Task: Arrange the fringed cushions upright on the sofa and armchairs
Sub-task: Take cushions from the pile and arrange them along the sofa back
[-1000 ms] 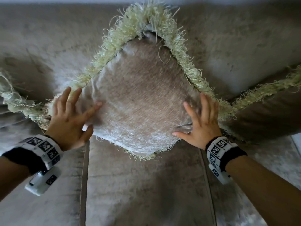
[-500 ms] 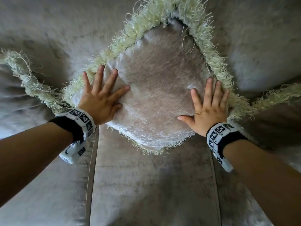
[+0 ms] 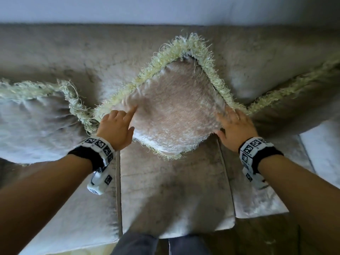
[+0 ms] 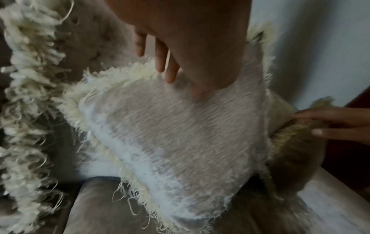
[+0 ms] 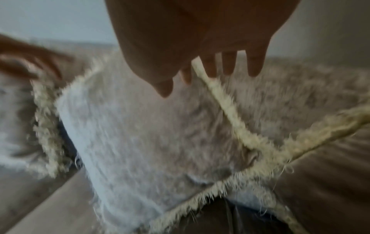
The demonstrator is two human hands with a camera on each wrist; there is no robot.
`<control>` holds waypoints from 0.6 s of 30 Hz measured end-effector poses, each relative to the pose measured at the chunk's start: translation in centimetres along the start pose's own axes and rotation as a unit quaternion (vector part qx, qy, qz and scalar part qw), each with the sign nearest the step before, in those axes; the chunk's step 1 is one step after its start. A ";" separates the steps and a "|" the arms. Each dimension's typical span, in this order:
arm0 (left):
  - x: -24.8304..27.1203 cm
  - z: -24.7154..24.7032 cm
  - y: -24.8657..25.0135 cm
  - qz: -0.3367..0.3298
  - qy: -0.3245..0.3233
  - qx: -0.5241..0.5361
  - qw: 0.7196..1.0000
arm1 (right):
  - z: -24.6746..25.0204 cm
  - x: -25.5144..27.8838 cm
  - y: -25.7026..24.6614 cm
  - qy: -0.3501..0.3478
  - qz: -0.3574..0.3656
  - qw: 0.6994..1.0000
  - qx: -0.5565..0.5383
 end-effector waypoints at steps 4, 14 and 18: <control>2.6 3.0 0.9 0.007 -0.070 -0.038 0.997 | 5.5 3.6 0.1 -0.003 -0.028 1.000 0.001; 11.7 11.6 1.0 0.089 0.000 0.032 0.995 | 11.5 11.1 -2.8 0.024 0.049 0.998 -0.033; 16.2 13.6 0.2 0.138 0.042 0.065 0.987 | 13.1 12.0 -4.0 0.041 0.082 0.995 -0.044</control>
Point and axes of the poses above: each hand's wrist, its own x-axis away from the middle knuckle, its own z-axis out of the back of the hand, y = z × x, the point moved 1 cm from there along -x, towards the middle knuckle, and after that the axes turned 14 degrees about x, right-handed, at the moved point
